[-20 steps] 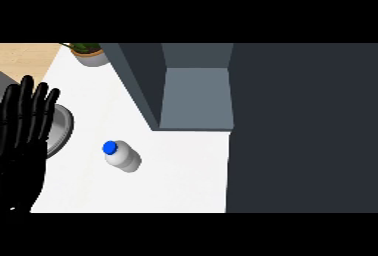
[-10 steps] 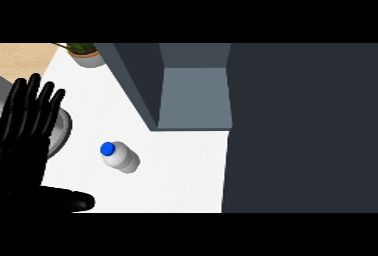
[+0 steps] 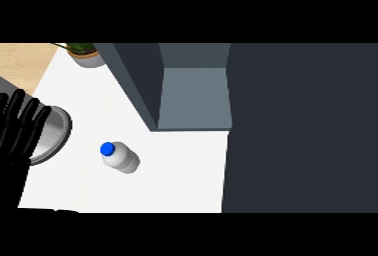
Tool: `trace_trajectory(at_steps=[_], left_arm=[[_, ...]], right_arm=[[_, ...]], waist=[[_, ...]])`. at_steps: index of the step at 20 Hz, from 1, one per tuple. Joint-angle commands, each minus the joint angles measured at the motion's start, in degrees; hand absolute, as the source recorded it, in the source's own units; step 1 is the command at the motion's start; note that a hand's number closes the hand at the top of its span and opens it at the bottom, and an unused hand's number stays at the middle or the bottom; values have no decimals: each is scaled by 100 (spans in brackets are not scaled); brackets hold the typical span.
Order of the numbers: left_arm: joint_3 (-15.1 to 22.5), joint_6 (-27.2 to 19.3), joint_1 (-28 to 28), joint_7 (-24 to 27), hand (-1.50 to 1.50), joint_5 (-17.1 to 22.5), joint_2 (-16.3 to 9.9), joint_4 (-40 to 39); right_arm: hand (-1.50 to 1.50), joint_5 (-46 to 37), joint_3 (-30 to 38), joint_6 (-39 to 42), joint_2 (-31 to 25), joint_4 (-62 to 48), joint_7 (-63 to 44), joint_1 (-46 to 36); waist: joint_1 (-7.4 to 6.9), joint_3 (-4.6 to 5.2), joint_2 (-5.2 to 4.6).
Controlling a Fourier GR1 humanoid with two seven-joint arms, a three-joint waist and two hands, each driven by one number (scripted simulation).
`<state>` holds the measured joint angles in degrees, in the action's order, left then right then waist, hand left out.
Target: Pick up the bottled water, place it into the cabinet and close the cabinet
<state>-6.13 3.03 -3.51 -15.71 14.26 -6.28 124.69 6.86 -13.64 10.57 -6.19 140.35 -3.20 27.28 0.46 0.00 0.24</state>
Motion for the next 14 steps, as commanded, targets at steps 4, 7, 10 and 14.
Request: trace_trajectory(at_steps=[4, 7, 10, 14], left_arm=[[20, 39, -213, 182, -150, -557, -35, -498], [-139, 354, -942, 256, -150, -157, -21, -243], [-294, 301, -544, 589, -150, -281, 4, -1112], [-19, 491, -708, 953, -150, -517, 145, -1656]], right_arm=[[-150, 132, -241, 214, -194, 1088, 0, 1042], [-150, -367, -626, 152, -8, 854, 374, 1262], [-150, -366, -669, 236, -238, 1322, 307, 1731], [-150, -140, -462, 221, -295, 1243, 487, 1750]], waist=[[61, 1, -5], [7, 4, 6], [83, 8, 1], [50, 6, -8]])
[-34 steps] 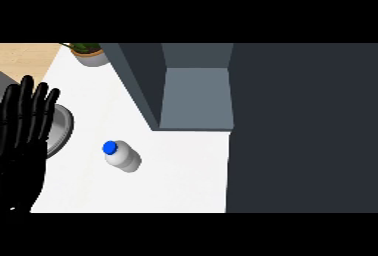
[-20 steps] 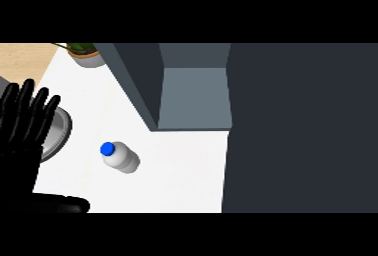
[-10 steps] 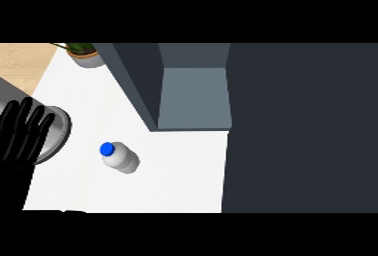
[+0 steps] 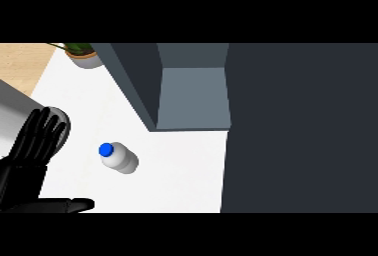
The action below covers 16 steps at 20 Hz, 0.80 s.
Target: Pick up the bottled water, place it into the cabinet and close the cabinet
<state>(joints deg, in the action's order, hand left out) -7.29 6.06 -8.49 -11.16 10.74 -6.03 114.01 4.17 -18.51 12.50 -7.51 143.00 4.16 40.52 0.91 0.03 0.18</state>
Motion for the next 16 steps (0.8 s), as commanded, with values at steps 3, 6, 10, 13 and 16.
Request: trace_trajectory(at_steps=[3, 6, 10, 13, 16], left_arm=[[-143, 369, 85, 584, -150, 60, -28, -1357], [-212, 548, 146, 930, -150, 151, 13, -1995], [-348, 552, 720, 1321, -150, 64, 40, -3217], [-392, 659, 692, 2194, -150, -209, 76, -4049], [-514, 733, 1293, 2475, -150, -274, -83, -4992]], right_arm=[[-150, -476, -623, -211, 18, 886, -292, 399], [-150, -349, -517, -25, -213, 994, 66, 752], [-150, -195, -482, 58, -399, 943, 372, 988], [-150, -335, -606, -192, -328, 1076, 189, 888], [-150, -460, -673, -210, -328, 714, 569, 871]], waist=[[15, 8, -7], [48, 8, 0], [77, 6, -10], [66, 16, -29], [74, 10, -25]])
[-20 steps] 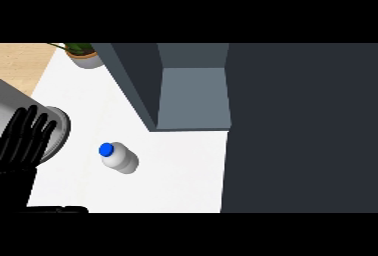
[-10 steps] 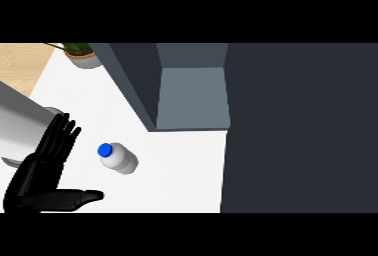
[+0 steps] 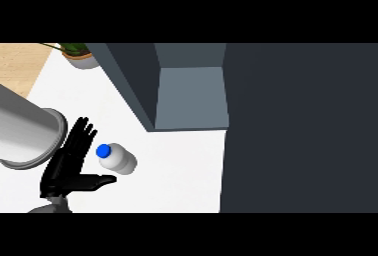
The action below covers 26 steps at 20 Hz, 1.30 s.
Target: Pick up the bottled water, place it into the cabinet and close the cabinet
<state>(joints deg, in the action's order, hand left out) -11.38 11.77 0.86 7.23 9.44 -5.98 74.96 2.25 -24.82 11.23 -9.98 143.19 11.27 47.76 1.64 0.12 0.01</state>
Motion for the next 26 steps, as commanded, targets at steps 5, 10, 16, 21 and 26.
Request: trace_trajectory(at_steps=[5, 10, 16, 21, 26], left_arm=[[-23, 572, 604, 1278, -150, -172, -57, -1943], [1, 614, 899, 2275, -150, -482, 24, -3019], [-74, 758, 1306, 3063, 150, -497, 242, -4024], [115, 263, 1504, 3926, 150, -1120, 48, -4649], [187, -215, 1695, 4682, 150, -1484, -273, -4847]], right_arm=[[-150, -79, 171, -57, -357, 827, -16, 402], [-150, -216, -21, 71, -673, 990, 467, 999], [-150, -362, -196, -145, -679, 867, 595, 981], [-150, -532, -398, -269, -741, 908, 611, 958], [-150, -453, -358, -349, -830, 715, 677, 933]], waist=[[-28, -2, -8], [76, 5, 2], [18, 4, -7], [21, 10, -21], [-37, 6, -24]])
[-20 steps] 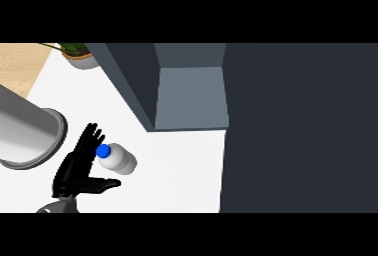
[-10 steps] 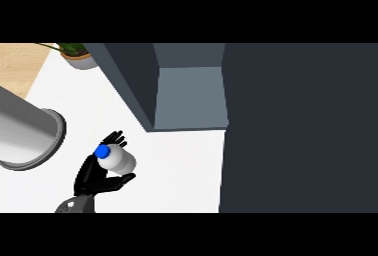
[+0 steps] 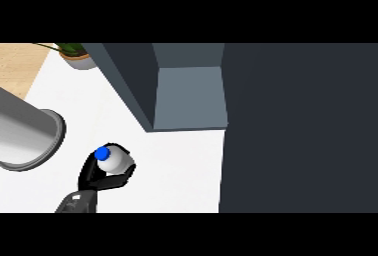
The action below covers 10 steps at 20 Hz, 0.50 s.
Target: Pick up the bottled water, place it into the cabinet and close the cabinet
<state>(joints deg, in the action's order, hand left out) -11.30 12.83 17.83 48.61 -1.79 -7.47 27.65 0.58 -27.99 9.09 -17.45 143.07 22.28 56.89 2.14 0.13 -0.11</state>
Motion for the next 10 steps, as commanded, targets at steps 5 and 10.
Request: trace_trajectory(at_steps=[5, 10], left_arm=[[244, -865, -80, 1267, 150, -549, 212, -428], [380, -1117, -289, 1336, 150, -588, 643, -170]], right_arm=[[-150, -136, -7, -148, -286, 939, -270, 289], [-150, -298, -177, -438, -260, 923, -401, 265]], waist=[[-74, 0, 9], [-151, -4, 12]])
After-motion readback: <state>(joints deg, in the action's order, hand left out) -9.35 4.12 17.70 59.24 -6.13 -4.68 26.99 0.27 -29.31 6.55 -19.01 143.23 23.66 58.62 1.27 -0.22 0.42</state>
